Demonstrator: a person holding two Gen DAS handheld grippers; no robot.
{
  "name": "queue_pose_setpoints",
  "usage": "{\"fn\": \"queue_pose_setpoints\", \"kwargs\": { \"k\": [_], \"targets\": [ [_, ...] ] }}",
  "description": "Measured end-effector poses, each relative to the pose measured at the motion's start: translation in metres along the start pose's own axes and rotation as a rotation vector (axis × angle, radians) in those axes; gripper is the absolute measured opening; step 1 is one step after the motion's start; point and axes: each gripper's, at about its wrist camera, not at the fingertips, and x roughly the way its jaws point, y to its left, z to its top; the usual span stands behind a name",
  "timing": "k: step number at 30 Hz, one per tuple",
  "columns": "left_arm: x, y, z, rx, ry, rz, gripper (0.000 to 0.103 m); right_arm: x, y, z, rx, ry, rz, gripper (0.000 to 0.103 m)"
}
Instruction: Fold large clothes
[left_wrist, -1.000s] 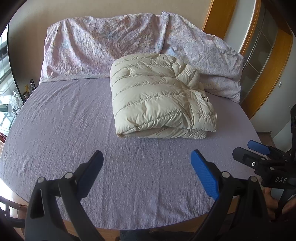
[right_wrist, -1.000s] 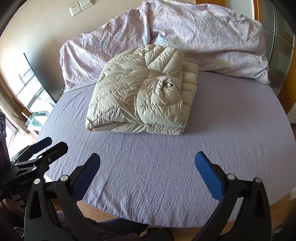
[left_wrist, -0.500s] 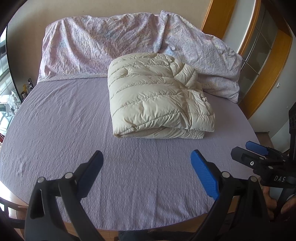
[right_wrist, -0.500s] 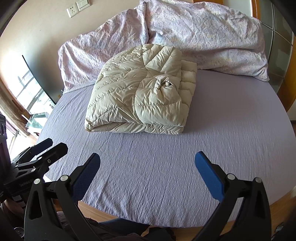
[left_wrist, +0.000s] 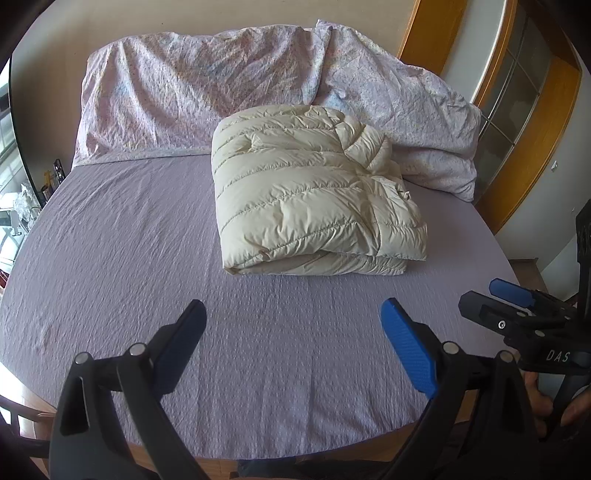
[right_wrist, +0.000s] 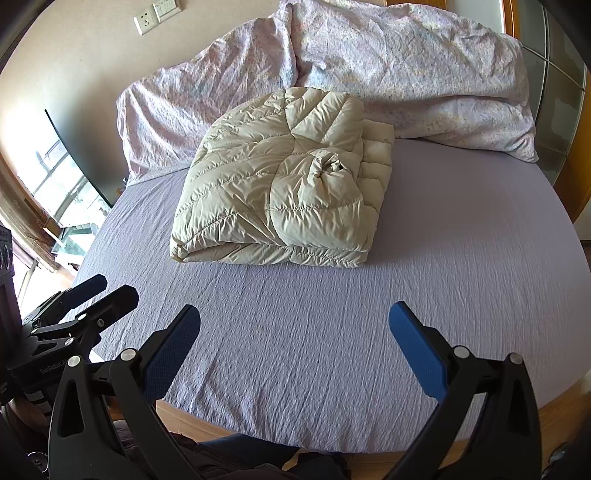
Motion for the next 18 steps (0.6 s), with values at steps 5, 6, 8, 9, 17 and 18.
{"fn": "queue_pose_setpoints", "kwargs": {
  "k": [5, 6, 8, 9, 17, 18],
  "targets": [
    [0.0, 0.0003, 0.0003, -0.001, 0.0, -0.001, 0.095, 0.0008, 0.0005, -0.0008, 0.001, 0.002, 0.0, 0.102],
    [0.0, 0.0003, 0.0004, -0.001, 0.0, -0.001, 0.095, 0.0009, 0.0006, -0.0007, 0.001, 0.001, 0.0, 0.102],
    [0.0, 0.0, 0.0004, 0.0, 0.0, -0.001, 0.095, 0.0011, 0.0007, -0.0006, 0.001, 0.002, -0.001, 0.102],
    [0.0, -0.0001, 0.0004, 0.0, 0.0, -0.001, 0.095, 0.0011, 0.0008, -0.0006, 0.001, 0.001, -0.001, 0.102],
    [0.0004, 0.0004, 0.0008, -0.001, 0.001, 0.0, 0.095, 0.0019, 0.0012, -0.0002, 0.005, 0.001, -0.002, 0.102],
    [0.0004, 0.0007, 0.0011, 0.0, 0.001, 0.0, 0.095, 0.002, 0.0011, -0.0002, 0.005, 0.001, -0.002, 0.102]
  ]
}}
